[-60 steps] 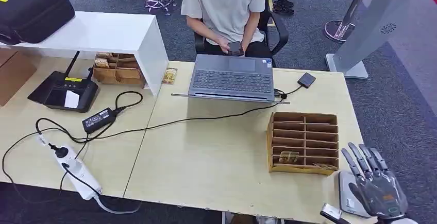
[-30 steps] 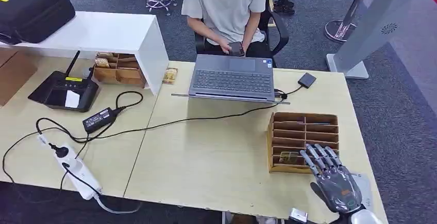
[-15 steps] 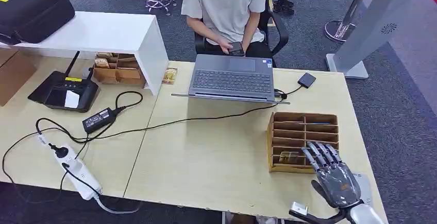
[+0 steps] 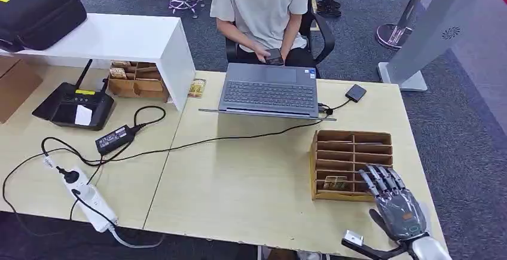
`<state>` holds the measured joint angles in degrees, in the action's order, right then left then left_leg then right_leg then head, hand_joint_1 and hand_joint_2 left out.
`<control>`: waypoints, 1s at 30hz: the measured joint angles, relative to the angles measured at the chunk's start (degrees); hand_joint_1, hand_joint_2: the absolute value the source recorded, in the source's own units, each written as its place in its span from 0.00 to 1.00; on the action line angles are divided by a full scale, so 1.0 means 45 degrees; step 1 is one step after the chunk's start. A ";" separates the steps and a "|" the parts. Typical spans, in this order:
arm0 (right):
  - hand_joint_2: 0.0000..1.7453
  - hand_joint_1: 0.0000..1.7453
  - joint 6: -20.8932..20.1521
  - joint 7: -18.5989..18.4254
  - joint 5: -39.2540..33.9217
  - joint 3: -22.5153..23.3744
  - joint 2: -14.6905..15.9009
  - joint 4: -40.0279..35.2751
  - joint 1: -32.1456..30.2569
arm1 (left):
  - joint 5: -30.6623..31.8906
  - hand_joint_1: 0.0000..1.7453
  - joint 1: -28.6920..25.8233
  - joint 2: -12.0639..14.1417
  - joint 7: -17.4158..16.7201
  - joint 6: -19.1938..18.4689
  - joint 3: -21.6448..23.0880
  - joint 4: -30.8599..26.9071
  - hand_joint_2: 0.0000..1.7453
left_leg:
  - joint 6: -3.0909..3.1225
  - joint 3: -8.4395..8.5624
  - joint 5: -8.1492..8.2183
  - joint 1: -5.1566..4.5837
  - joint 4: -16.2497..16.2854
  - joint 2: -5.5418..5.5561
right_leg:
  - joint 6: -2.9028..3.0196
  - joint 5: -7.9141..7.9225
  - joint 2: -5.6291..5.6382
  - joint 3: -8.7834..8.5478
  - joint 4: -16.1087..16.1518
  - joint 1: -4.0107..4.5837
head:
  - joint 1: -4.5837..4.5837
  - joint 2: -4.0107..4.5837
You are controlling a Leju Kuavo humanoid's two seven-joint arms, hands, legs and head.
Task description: Pass the card to the sensor for recognition and then transmit it.
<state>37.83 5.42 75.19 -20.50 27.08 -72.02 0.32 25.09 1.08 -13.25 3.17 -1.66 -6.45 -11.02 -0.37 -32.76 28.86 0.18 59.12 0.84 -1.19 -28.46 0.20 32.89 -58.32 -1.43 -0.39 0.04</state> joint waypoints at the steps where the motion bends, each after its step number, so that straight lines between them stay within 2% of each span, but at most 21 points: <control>1: 1.00 0.00 0.0000 0.0000 0.0000 0.0025 0.0000 0.0029 0.0001 | 0.0000 0.00 0.0000 0.0000 -0.0005 0.0000 -0.0005 0.0000 1.00 | 0.0000 0.0000 0.0000 0.0000 0.0000 0.0000 | 0.0000 0.0000 0.0000 0.0000 0.0000 0.0000 | -0.0005 0.0000; 16: 1.00 0.00 0.0029 0.0053 0.0107 0.0229 0.0000 0.0224 0.0016 | 0.0058 0.00 0.0000 0.0000 -0.0005 0.0000 -0.0005 0.0000 1.00 | 0.0000 -0.0001 0.0000 0.0000 0.0000 0.0001 | 0.0000 0.0000 0.0000 0.0000 0.0000 0.0000 | -0.0005 0.0000; 30: 1.00 0.00 0.0253 -0.0136 0.0233 0.1122 0.0034 -0.0320 -0.0072 | 0.0068 0.00 -0.0006 0.0000 -0.0015 0.0005 -0.0019 0.0000 1.00 | 0.0000 0.0001 0.0000 0.0000 0.0000 0.0000 | 0.0000 0.0000 0.0000 0.0001 0.0000 0.0000 | -0.0004 0.0000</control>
<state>38.97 4.81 76.24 -15.45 27.23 -73.46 -0.01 25.40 1.05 -13.25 3.10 -1.64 -6.54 -11.02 -0.37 -32.75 28.86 0.18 59.12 0.84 -1.19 -28.46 0.20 32.89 -58.31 -1.43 -0.41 0.04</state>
